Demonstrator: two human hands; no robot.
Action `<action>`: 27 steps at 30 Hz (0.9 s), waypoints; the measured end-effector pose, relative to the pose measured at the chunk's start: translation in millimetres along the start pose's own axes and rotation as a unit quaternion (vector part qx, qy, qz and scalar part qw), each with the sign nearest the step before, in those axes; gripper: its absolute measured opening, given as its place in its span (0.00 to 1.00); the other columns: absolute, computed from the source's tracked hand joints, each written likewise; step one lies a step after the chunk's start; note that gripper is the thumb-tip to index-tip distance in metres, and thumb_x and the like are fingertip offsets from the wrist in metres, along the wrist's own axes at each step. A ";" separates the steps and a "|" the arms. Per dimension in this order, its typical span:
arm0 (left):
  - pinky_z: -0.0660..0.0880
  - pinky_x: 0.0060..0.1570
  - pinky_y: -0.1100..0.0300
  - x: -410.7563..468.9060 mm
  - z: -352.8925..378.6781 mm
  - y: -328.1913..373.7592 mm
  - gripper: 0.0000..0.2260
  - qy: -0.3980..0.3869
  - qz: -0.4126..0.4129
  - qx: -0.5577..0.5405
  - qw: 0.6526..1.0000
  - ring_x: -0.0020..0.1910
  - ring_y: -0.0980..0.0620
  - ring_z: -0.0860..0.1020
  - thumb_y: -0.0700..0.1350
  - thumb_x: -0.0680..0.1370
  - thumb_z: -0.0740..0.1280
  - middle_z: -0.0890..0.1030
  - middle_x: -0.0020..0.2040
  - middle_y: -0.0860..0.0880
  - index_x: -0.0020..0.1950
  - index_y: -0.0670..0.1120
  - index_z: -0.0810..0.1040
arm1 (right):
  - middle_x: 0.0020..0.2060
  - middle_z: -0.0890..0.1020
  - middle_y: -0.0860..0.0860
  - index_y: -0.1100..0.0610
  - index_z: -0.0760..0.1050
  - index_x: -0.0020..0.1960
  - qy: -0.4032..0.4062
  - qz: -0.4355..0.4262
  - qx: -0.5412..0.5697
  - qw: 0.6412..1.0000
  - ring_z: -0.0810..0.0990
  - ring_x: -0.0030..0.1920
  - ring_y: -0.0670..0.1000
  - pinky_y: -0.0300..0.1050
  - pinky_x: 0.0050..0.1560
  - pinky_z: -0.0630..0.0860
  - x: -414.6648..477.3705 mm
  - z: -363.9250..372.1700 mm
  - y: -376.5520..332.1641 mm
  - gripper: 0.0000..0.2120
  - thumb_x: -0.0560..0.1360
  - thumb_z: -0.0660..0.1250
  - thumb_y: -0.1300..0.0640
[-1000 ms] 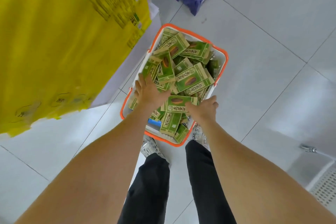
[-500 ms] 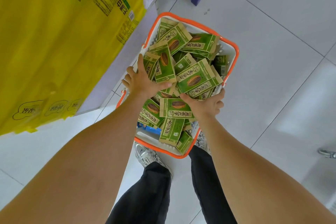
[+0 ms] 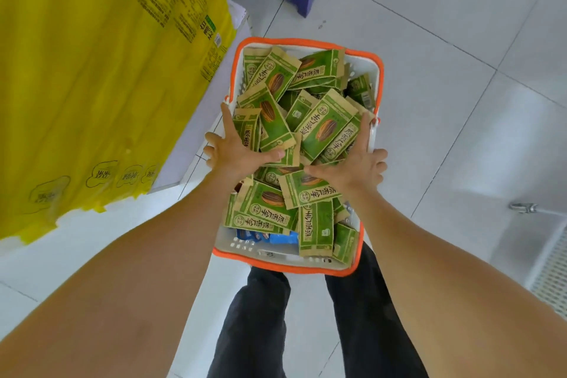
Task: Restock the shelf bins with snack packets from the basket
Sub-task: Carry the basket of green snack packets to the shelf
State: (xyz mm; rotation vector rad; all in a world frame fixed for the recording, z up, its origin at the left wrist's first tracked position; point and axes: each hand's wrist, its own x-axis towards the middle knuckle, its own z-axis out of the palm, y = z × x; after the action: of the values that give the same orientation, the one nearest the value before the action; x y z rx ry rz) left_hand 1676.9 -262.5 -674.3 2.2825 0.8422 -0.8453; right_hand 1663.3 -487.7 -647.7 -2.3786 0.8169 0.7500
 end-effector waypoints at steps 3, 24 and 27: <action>0.65 0.70 0.30 -52.0 -29.5 11.3 0.75 0.024 0.033 0.028 0.999 0.75 0.28 0.61 0.80 0.48 0.77 0.54 0.79 0.33 0.79 0.67 0.29 | 0.63 0.65 0.62 0.34 0.31 0.79 0.024 0.020 0.013 0.999 0.69 0.61 0.67 0.64 0.61 0.70 -52.9 -30.0 3.0 0.79 0.49 0.86 0.34; 0.65 0.68 0.37 -506.0 -98.0 -10.0 0.73 -0.097 0.365 0.186 0.907 0.68 0.34 0.66 0.78 0.49 0.79 0.63 0.69 0.38 0.80 0.69 0.33 | 0.60 0.65 0.62 0.33 0.29 0.79 0.194 0.261 0.192 0.926 0.70 0.60 0.67 0.65 0.60 0.74 -544.7 -155.6 187.2 0.79 0.50 0.87 0.35; 0.66 0.68 0.37 -575.9 -75.7 -44.8 0.72 -0.113 0.418 0.233 0.871 0.68 0.34 0.67 0.79 0.48 0.78 0.65 0.69 0.38 0.79 0.70 0.33 | 0.60 0.65 0.62 0.33 0.30 0.79 0.213 0.309 0.231 0.898 0.69 0.60 0.67 0.65 0.60 0.74 -629.4 -134.3 236.1 0.78 0.49 0.85 0.32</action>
State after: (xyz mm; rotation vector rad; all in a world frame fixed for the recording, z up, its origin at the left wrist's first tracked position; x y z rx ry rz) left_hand 1324.5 -388.9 -228.0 2.5040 -0.5187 -0.9089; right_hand 1130.5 -489.7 -216.4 -1.8567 1.7660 0.1897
